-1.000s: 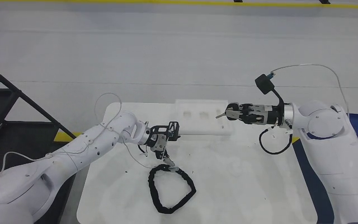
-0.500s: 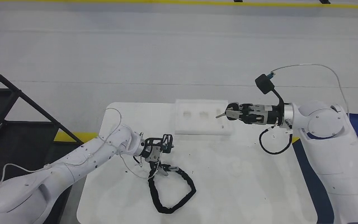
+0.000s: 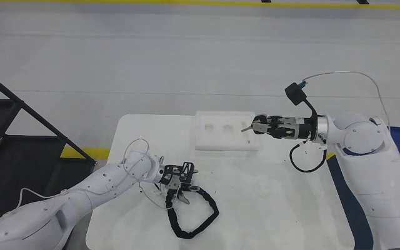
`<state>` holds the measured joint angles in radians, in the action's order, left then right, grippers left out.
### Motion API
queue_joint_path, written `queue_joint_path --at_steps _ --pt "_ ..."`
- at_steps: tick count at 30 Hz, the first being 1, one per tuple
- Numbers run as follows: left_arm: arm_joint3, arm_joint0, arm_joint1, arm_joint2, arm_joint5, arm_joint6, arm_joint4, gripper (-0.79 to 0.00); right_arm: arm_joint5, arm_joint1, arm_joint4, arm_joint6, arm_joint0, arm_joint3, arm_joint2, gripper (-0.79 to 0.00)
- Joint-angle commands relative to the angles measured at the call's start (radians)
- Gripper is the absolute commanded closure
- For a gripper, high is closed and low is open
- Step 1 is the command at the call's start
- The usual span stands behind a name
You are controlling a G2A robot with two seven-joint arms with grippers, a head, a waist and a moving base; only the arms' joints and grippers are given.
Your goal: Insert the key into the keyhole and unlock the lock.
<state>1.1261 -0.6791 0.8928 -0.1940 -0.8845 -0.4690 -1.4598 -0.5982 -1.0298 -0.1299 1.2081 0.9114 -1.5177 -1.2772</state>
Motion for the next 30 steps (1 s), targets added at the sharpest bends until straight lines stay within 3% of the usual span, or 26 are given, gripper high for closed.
queue_joint_path --at_steps 1,8,20,23,24,25,27,30 --pt "-0.016 -0.006 0.002 0.001 0.008 -0.054 -0.042 -0.785 0.0 0.0 0.0 0.0 0.0 0.0 0.0 0.0" --pt "-0.058 -0.028 0.005 -0.007 0.058 -0.169 -0.123 -0.785 0.0 0.0 0.0 0.0 0.0 0.0 0.0 0.0" --pt "-0.068 -0.053 0.018 -0.036 0.092 -0.178 -0.16 -0.576 0.0 0.0 0.0 0.0 0.0 0.0 0.0 0.0" --pt "-0.069 -0.06 0.021 -0.045 0.096 -0.17 -0.159 -0.588 0.0 0.0 0.0 0.0 0.0 0.0 0.0 0.0" --pt "-0.069 -0.062 0.022 -0.048 0.096 -0.169 -0.159 -0.542 0.0 0.0 0.0 0.0 0.0 0.0 0.0 0.0" --pt "-0.071 -0.064 0.022 -0.051 0.097 -0.168 -0.159 -0.406 0.0 0.0 0.0 0.0 0.0 0.0 0.0 0.0" --pt "-0.075 -0.068 0.023 -0.057 0.098 -0.167 -0.16 -0.32 0.0 0.0 0.0 0.0 0.0 0.0 0.0 0.0" --pt "-0.08 -0.073 0.024 -0.064 0.094 -0.165 -0.166 -0.102 0.0 0.0 0.0 0.0 0.0 0.0 0.0 0.0"
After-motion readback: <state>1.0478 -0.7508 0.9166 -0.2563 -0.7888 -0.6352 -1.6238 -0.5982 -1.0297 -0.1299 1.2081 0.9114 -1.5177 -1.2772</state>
